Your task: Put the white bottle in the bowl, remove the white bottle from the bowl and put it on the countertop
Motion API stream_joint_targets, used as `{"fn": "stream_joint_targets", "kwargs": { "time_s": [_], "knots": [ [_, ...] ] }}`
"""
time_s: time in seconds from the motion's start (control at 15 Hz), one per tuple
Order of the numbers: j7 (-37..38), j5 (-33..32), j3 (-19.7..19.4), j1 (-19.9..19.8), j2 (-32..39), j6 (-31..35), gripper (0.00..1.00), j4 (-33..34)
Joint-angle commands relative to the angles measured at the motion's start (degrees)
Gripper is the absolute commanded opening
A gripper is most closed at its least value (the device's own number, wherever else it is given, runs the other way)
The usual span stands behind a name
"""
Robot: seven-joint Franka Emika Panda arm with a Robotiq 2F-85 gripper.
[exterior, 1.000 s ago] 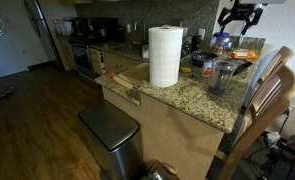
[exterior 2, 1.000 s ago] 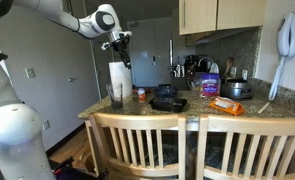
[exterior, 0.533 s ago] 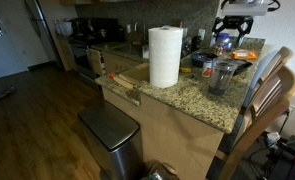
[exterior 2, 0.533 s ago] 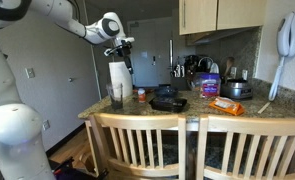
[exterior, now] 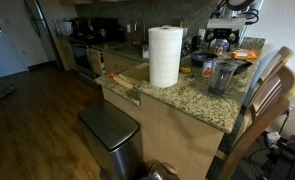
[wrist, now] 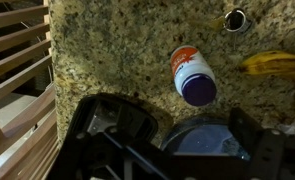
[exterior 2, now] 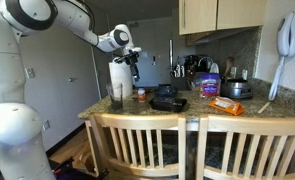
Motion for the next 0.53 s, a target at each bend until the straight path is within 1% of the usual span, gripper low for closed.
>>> {"fn": "stream_joint_targets", "kwargs": {
  "time_s": [0.0, 0.07, 0.13, 0.2, 0.33, 0.47],
  "knots": [
    [5.61, 0.64, -2.42, 2.05, 4.1, -0.36, 1.0, 3.38],
    [8.91, 0.69, -2.92, 2.31, 6.29, 0.12, 1.0, 4.82],
    [10.56, 1.55, -3.38, 2.41, 9.23, -0.81, 1.0, 6.84],
    [7.33, 0.58, -3.31, 2.88, 3.19, -0.01, 1.0, 1.92],
    [7.95, 0.59, -3.82, 3.29, 5.1, 0.15, 1.0, 2.64],
    [7.97, 0.56, -3.77, 3.42, 4.48, 0.09, 1.0, 2.65]
  ]
}}
